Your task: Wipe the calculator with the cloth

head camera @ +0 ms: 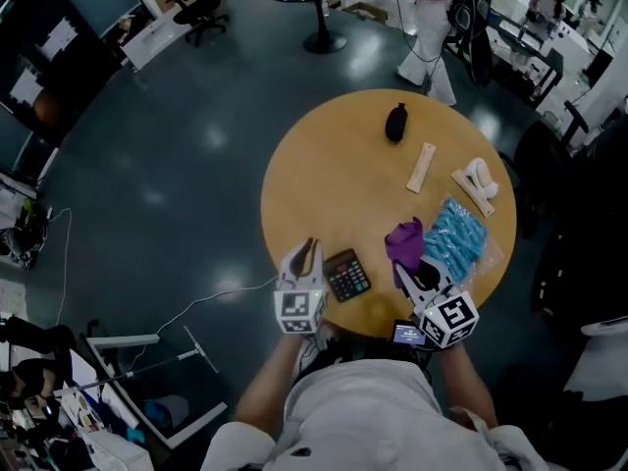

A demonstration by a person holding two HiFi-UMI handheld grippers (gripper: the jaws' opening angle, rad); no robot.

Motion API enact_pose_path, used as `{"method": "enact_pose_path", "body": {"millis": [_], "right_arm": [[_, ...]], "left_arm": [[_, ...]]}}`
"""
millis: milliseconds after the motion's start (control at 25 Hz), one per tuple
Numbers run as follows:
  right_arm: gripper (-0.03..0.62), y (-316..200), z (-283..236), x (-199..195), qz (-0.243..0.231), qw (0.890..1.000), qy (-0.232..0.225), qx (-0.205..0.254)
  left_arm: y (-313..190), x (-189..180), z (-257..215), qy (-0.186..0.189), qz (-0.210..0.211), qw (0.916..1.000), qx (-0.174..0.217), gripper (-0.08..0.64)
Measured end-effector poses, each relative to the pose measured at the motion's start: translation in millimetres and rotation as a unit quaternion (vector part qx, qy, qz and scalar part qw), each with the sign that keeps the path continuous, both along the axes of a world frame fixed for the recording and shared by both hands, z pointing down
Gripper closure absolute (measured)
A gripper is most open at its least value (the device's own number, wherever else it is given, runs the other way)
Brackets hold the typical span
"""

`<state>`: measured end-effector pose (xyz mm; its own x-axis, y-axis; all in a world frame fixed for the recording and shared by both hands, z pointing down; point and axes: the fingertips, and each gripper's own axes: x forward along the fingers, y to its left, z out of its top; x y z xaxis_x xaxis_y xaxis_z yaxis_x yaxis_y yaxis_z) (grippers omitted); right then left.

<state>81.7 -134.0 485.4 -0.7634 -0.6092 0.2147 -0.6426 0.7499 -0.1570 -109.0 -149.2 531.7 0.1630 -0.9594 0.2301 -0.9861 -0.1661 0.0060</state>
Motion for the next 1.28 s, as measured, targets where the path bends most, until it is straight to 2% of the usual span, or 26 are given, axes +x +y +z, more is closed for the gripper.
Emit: {"method": "enact_pose_path", "body": {"millis": [80, 200, 320, 440, 520, 680, 800, 1280], "right_arm": [[0.494, 0, -21, -6, 0.033, 0.998, -0.009, 0.055], [0.494, 5, -40, -5, 0.08, 0.992, -0.03, 0.089], [0.494, 17, -70, -7, 0.094, 0.987, -0.047, 0.121], [0.494, 27, -91, -15, 0.089, 0.983, -0.046, 0.151], [0.494, 30, -86, -20, 0.085, 0.984, -0.039, 0.151], [0.494, 41, -57, -27, 0.079, 0.991, -0.018, 0.109], [0.494, 46, -47, -29, 0.067, 0.993, -0.008, 0.092], [0.494, 43, -49, -22, 0.075, 0.993, -0.008, 0.09]], "left_arm": [[19, 12, -40, -0.021, -0.024, 0.9989, 0.034, 0.548], [48, 27, -83, -0.043, -0.05, 0.9952, 0.072, 0.552], [70, 34, -116, -0.014, -0.054, 0.9948, 0.085, 0.552], [84, 31, -126, 0.002, -0.064, 0.9942, 0.087, 0.552], [89, 31, -116, 0.005, -0.069, 0.9947, 0.076, 0.552], [96, 32, -93, -0.005, -0.058, 0.9969, 0.054, 0.552], [99, 32, -92, 0.003, -0.058, 0.997, 0.052, 0.552], [97, 38, -91, 0.011, -0.054, 0.9972, 0.051, 0.552]]}}
